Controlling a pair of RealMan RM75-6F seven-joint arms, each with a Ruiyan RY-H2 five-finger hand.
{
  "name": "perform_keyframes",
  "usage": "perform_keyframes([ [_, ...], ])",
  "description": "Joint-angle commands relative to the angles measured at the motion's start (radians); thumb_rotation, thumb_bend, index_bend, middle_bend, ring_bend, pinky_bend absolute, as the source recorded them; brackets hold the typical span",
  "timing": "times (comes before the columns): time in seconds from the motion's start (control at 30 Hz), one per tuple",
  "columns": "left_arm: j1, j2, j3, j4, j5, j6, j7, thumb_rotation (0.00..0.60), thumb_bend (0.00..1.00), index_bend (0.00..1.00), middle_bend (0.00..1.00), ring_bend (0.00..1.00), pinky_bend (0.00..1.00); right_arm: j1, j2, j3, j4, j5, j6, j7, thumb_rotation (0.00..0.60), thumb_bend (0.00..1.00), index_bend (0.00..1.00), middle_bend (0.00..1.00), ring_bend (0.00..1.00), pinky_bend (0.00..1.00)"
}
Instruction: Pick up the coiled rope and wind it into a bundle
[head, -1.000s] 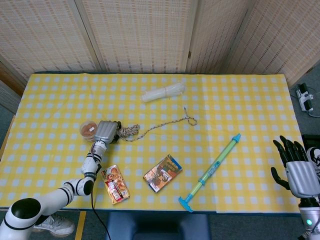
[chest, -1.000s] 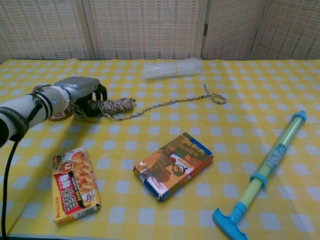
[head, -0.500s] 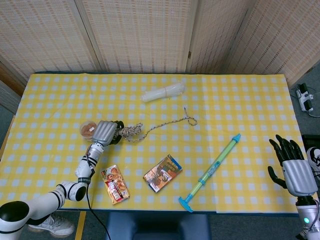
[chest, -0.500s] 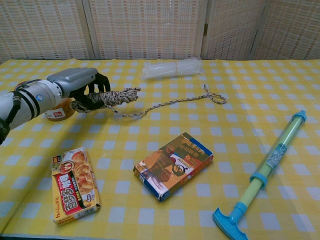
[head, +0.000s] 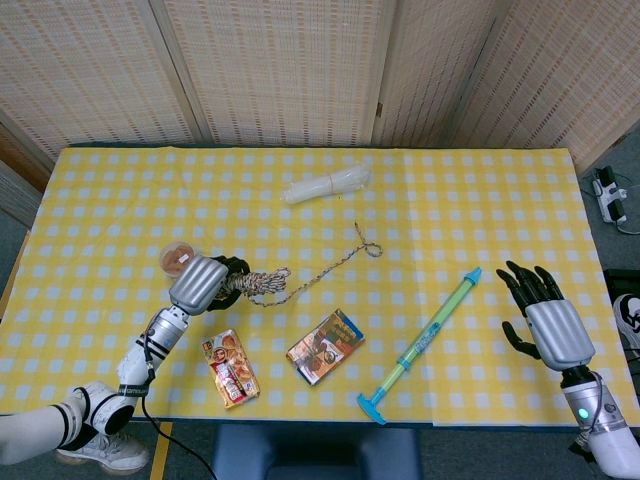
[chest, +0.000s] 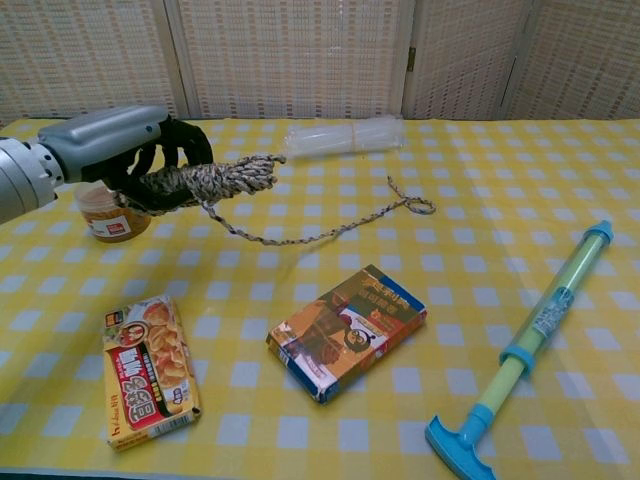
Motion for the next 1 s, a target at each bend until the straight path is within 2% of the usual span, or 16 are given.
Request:
perform_keyframes([
  [0.03, 0.025, 0.048, 0.022, -0.062, 0.032, 0.026, 0.005, 0.600, 0.58, 0.68, 0.69, 0.65, 0.71, 0.077, -0.015, 0.027, -0.014, 0.014, -0.092, -0.003, 0.600, 0.46, 0.14, 0.08, 0.10, 0.00],
  [0.33, 0.046, 0.081, 0.031, -0.141, 0.050, 0.031, 0.004, 0.600, 0.58, 0.68, 0.69, 0.64, 0.71, 0.303, -0.119, 0.111, -0.004, 0.115, -0.353, -0.091, 0.600, 0.47, 0.19, 0.08, 0.10, 0.00],
  [0.57, 0.052, 0.076, 0.018, -0.168, 0.034, 0.021, 0.002, 0.600, 0.58, 0.68, 0.69, 0.64, 0.71, 0.480, -0.243, 0.177, 0.099, 0.236, -0.501, -0.216, 0.600, 0.46, 0.26, 0.09, 0.11, 0.00],
  [0.77, 0.061, 0.079, 0.017, -0.183, 0.033, 0.021, 0.012, 0.600, 0.58, 0.68, 0.69, 0.64, 0.71, 0.599, -0.358, 0.191, 0.244, 0.349, -0.581, -0.325, 0.600, 0.47, 0.31, 0.11, 0.12, 0.00],
  [1.0, 0.071, 0.084, 0.014, -0.203, 0.029, 0.024, 0.020, 0.600, 0.58, 0.68, 0.69, 0.64, 0.71, 0.683, -0.465, 0.183, 0.381, 0.449, -0.617, -0.393, 0.600, 0.46, 0.32, 0.12, 0.12, 0.00],
])
